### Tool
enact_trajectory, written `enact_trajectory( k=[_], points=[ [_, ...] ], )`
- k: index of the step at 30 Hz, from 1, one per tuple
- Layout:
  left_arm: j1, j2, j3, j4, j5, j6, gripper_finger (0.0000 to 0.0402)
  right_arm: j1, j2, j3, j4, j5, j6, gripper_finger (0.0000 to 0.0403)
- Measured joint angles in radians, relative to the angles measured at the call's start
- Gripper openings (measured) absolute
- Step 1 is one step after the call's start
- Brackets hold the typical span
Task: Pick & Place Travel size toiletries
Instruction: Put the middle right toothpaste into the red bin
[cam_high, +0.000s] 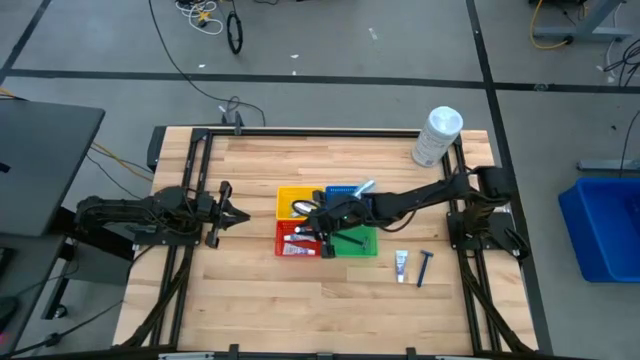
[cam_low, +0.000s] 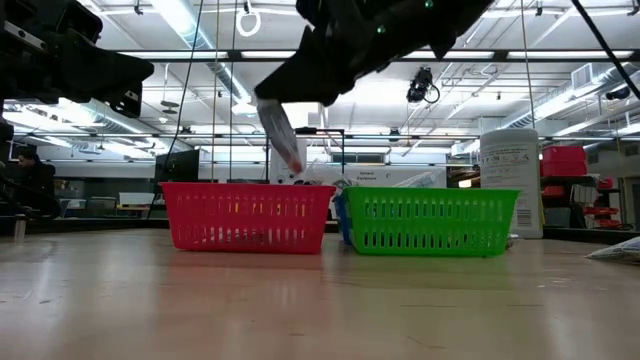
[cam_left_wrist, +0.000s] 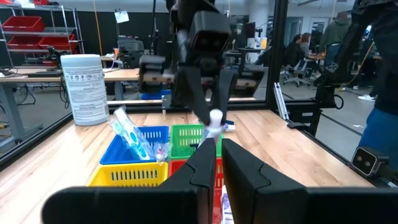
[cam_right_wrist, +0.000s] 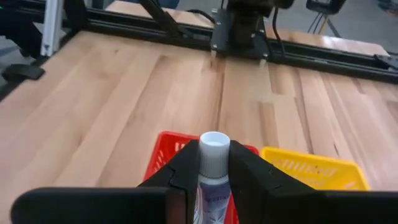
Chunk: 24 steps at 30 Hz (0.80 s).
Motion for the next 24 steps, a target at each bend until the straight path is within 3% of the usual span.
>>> enact_trajectory(
  k=[24],
  points=[
    [0.000, 0.000, 0.000, 0.000, 0.000, 0.000, 0.0032, -0.010, 0.062, 0.000, 0.048, -0.013, 0.000, 0.0087]
  ],
)
